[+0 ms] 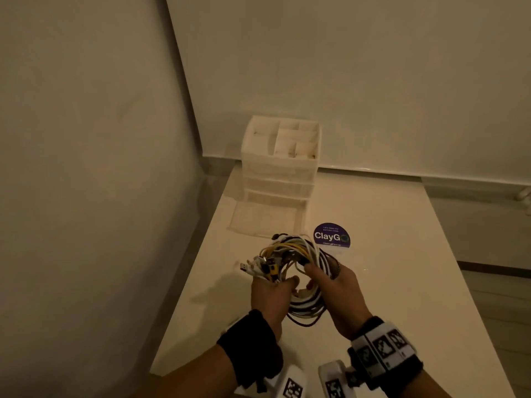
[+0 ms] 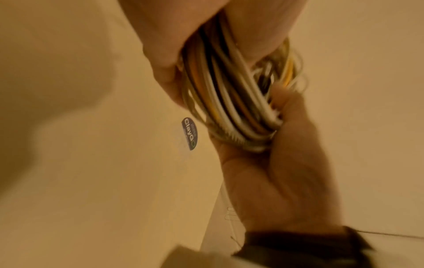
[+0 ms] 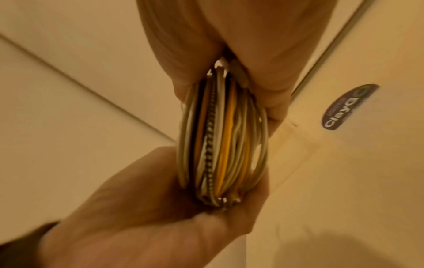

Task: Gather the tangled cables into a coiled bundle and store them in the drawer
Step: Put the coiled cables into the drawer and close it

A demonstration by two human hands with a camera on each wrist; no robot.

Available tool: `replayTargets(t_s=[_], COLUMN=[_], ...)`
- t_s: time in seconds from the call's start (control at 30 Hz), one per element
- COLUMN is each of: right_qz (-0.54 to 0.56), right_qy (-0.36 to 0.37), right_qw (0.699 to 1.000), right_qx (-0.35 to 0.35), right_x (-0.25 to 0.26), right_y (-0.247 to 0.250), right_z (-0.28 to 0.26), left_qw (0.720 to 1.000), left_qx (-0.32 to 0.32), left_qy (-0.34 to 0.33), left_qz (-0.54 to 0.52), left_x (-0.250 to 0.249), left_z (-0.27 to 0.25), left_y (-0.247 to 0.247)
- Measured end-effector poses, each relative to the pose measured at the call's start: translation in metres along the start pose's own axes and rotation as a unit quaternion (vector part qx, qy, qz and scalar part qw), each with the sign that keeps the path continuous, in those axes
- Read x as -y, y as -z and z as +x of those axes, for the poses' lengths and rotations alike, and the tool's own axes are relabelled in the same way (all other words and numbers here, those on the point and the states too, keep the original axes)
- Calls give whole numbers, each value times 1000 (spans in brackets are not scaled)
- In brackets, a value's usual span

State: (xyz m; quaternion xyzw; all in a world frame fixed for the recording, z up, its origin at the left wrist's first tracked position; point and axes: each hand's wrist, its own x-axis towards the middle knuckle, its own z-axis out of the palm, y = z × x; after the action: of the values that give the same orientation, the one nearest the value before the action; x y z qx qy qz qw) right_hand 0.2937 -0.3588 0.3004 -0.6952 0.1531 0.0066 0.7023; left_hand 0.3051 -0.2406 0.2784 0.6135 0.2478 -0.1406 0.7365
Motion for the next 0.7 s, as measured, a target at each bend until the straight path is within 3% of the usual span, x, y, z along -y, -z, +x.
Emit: replayTargets(t_s=[0.13,0.27,0.53,0.7], right_qz=[79,170,242,207], right_qy=[-41,-102,-133,-132], right_qw=[995,977,954,959], right_qx=[47,76,120,141], right_x=[-3,-5,-9,-5], right_y=[16,18,9,10], right_z=[4,6,19,48], left_qw=[981,957,950,950], left_qx=[188,286,310,311], left_qy=[13,37,9,-11], left_qz=[-36,-26,-37,-5], left_x=[-16,-36,-39,-44], left_z=[0,5,36,63], left_y=[25,52,69,63])
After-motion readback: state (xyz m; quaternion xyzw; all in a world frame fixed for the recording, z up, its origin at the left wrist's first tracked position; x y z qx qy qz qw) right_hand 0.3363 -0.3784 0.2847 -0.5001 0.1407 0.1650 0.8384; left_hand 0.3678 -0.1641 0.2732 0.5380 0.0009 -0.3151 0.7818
